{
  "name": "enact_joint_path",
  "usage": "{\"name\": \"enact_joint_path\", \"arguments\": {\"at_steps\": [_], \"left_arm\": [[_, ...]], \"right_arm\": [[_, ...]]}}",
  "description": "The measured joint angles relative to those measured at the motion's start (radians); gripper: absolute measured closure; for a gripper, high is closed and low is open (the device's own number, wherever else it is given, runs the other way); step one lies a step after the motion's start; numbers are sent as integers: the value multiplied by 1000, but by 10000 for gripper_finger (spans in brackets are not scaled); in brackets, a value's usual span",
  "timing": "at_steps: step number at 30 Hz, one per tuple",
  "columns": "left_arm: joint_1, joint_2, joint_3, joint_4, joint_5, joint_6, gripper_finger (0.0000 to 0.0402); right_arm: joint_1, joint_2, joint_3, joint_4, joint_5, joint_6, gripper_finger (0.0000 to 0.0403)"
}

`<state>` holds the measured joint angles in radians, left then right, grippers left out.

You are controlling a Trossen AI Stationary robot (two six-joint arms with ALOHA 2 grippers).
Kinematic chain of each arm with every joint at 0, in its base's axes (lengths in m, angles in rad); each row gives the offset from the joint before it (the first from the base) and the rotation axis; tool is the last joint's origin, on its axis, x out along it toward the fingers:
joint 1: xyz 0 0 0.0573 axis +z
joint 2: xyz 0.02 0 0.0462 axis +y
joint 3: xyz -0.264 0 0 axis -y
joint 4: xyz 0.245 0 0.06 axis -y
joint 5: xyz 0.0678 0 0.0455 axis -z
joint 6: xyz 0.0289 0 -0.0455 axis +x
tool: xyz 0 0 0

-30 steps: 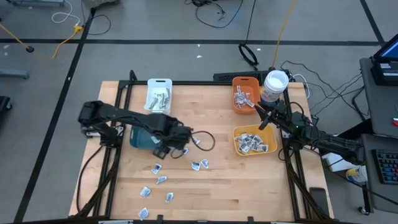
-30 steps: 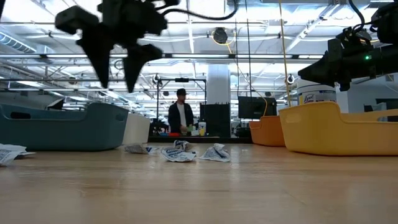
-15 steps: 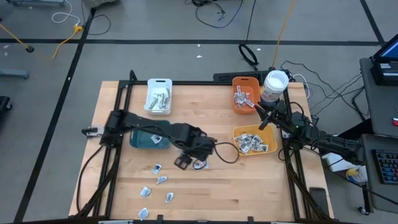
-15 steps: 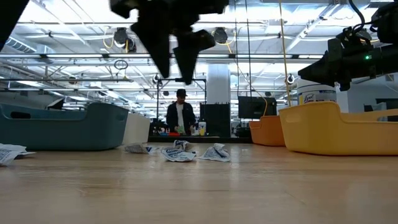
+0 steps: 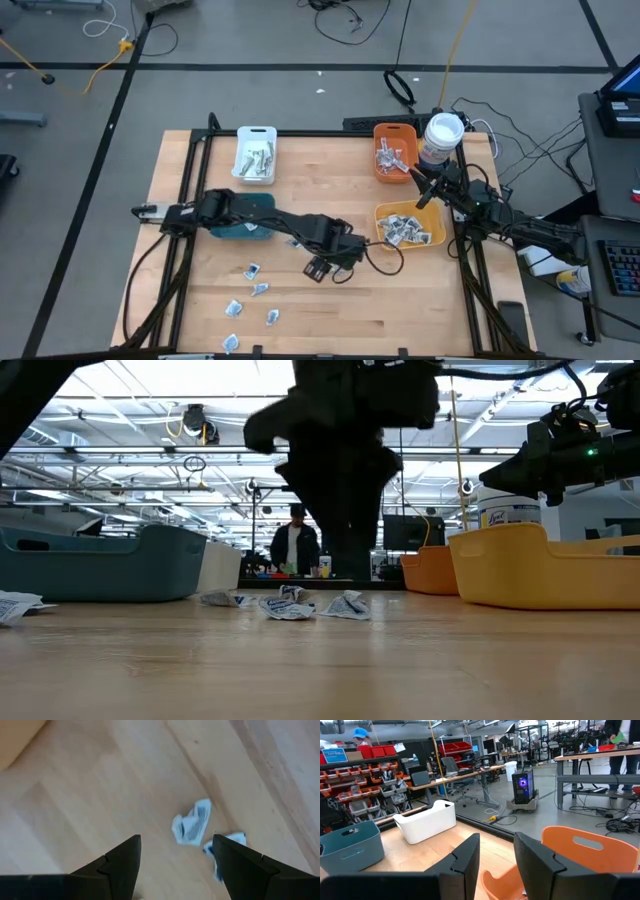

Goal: Pick & Place First Aid Supplies
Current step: Put the alcohol pad into the blue bin

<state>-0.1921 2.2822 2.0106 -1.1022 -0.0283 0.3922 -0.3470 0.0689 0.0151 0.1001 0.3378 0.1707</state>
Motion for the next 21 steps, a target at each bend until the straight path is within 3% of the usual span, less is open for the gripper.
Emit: {"name": "enact_joint_path", "arguments": {"at_steps": [14,21], "left_arm": [[6,107,-7,33,39,23,154],[7,107,-8,30,82,24,244]], "right_arm": [[0,0,0,-1,0,0,287],[0,0,0,-1,0,0,286]]}}
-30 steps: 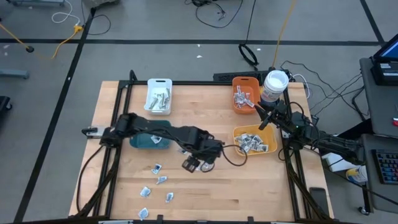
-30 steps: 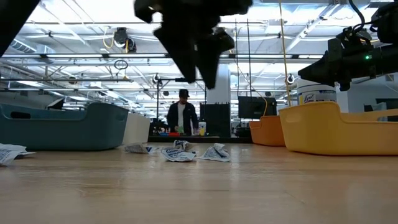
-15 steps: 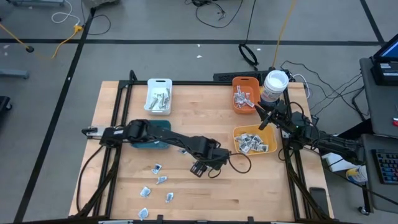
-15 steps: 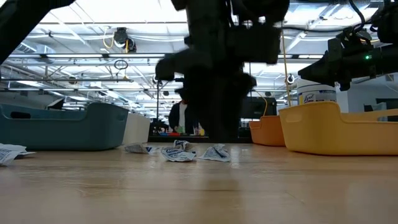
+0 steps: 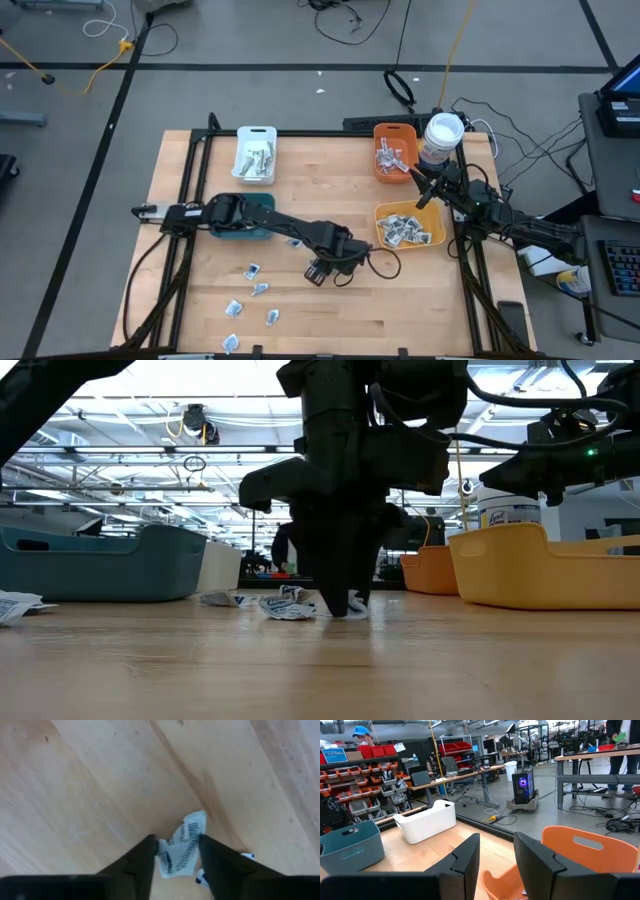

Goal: Pick & Place First Aid Supplies
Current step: Put the alcohol pad into the blue bin

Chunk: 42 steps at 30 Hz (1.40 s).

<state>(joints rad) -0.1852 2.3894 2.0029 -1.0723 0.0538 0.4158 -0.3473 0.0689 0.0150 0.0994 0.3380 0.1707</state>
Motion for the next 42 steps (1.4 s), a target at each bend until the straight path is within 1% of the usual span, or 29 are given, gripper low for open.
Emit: {"name": "enact_joint_path", "arguments": {"at_steps": [6,8,11,15,20,27,29,31,38,42], "left_arm": [[5,0,0,0,3,-7,355],[12,-5,-1,-2,33,-20,386],[21,-25,-1,-4,69,-33,388],[29,-81,-1,-12,42,-6,392],[51,-158,-1,-53,31,13,393],[82,-243,-17,-162,27,10,395],[90,-281,-57,-176,17,-2,397],[99,-340,-134,-155,16,-16,397],[143,-609,-504,-44,14,-36,397],[183,-755,-678,-27,5,-57,399]], "right_arm": [[0,0,0,0,0,0,286],[0,0,0,0,0,0,287],[0,0,0,0,0,0,286],[0,0,0,0,0,0,286],[0,0,0,0,0,0,286],[0,0,0,1,0,0,287],[0,0,0,1,0,0,286],[0,0,0,1,0,0,286],[0,0,0,1,0,0,287],[0,0,0,1,0,0,287]]}}
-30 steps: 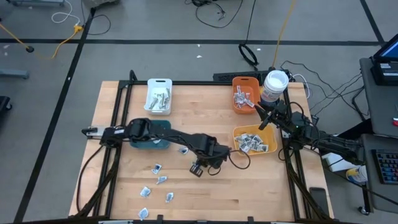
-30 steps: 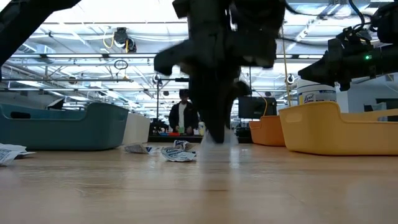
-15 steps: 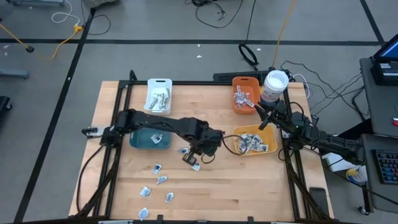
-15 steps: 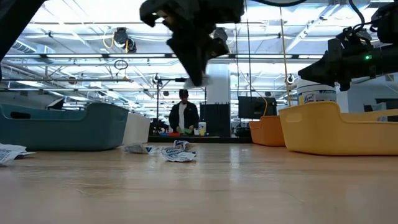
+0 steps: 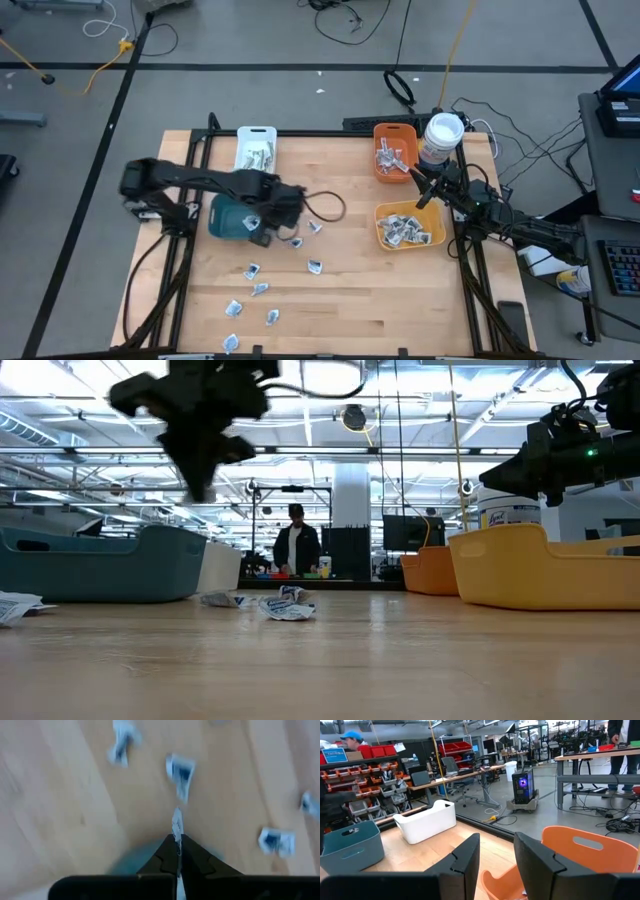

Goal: Pick & Place First Aid Supplies
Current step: Put the alcohol pad into the blue bin

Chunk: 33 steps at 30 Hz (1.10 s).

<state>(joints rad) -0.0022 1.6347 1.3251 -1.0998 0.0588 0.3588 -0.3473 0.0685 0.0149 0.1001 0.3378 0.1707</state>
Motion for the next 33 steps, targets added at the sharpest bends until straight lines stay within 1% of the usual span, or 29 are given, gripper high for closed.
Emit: {"name": "enact_joint_path", "arguments": {"at_steps": [8,11,14,18,24,28,33], "left_arm": [[103,-241,-264,-4,-9,-2,398],[135,-311,-334,-6,-9,-3,399],[153,-352,-389,-5,-9,-6,399],[155,-354,-455,29,-6,-17,399],[154,-305,-551,169,34,-76,398],[158,-269,-548,200,45,-81,397],[159,-262,-547,216,45,-113,382]], "right_arm": [[0,0,0,0,0,0,286],[0,0,0,0,0,0,287],[0,0,0,0,0,0,286],[0,0,0,0,0,0,286],[0,0,0,0,0,0,286],[0,0,0,0,0,0,287],[0,0,0,0,0,0,287]]}}
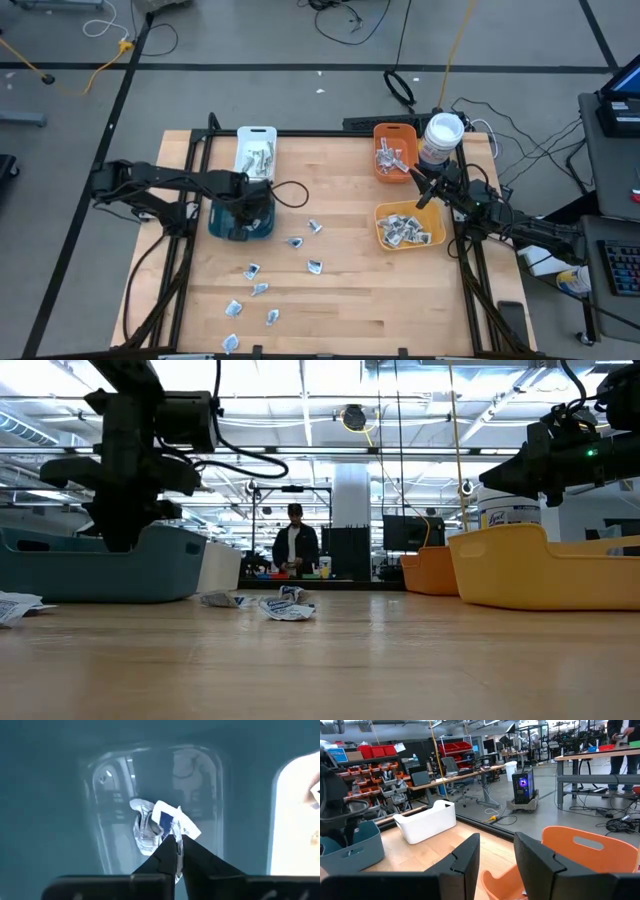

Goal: Pick & Place First Aid Supplies
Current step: Put the alcohol pad into the blue bin

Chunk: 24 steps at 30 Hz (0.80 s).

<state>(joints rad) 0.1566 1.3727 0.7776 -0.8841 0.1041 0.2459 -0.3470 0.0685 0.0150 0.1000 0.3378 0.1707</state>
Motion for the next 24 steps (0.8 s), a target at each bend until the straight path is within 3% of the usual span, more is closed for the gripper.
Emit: {"name": "enact_joint_path", "arguments": {"at_steps": [5,11,17,24], "left_arm": [[0,1,16,-2,-18,-109,353],[2,2,61,-37,-12,-169,262],[2,2,152,-178,-63,-103,175],[2,40,271,-225,-63,-36,137]], "right_arm": [[0,0,0,0,0,0,287],[0,0,0,0,0,0,286],[0,0,0,0,0,0,286],[0,0,0,0,0,0,287]]}}
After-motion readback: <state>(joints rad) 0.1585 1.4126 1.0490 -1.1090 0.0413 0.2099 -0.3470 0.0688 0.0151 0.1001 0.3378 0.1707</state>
